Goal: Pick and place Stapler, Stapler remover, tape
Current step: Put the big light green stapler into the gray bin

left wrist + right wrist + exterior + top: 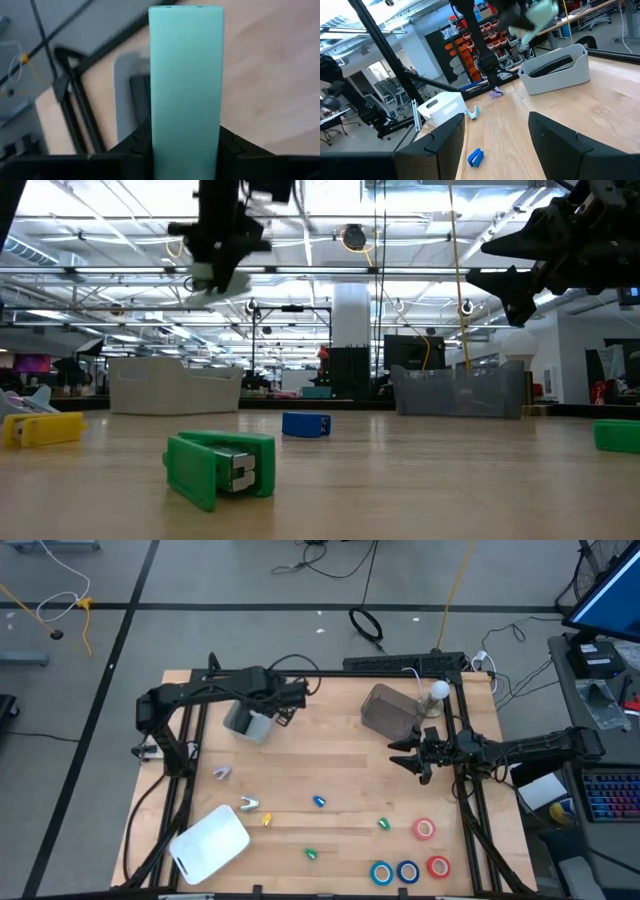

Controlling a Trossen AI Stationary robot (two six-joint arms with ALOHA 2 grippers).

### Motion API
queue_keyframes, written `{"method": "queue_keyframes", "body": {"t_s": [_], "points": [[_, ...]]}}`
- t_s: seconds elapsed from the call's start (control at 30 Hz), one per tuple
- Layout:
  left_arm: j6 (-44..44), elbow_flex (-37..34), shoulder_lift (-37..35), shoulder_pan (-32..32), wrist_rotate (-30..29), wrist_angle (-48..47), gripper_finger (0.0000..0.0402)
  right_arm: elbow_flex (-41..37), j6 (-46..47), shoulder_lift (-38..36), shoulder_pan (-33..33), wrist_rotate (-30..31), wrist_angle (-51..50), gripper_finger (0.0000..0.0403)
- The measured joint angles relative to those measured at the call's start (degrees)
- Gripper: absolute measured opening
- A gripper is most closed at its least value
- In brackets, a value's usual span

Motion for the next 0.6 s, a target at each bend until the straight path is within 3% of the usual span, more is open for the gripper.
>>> {"method": "queue_keyframes", "body": {"t_s": [0.23,0.6], "points": [[3.9,-11.4,0.1,5.6,4.3,7.5,0.0117,0.0,0.0,0.0,0.0,0.2,-0.1,0.0212],[10.4,-21.2,0.1,11.7,9.2,21.1,0.0117,0.0,1.6,0.0,0.0,0.2,-0.1,0.0212]]}}
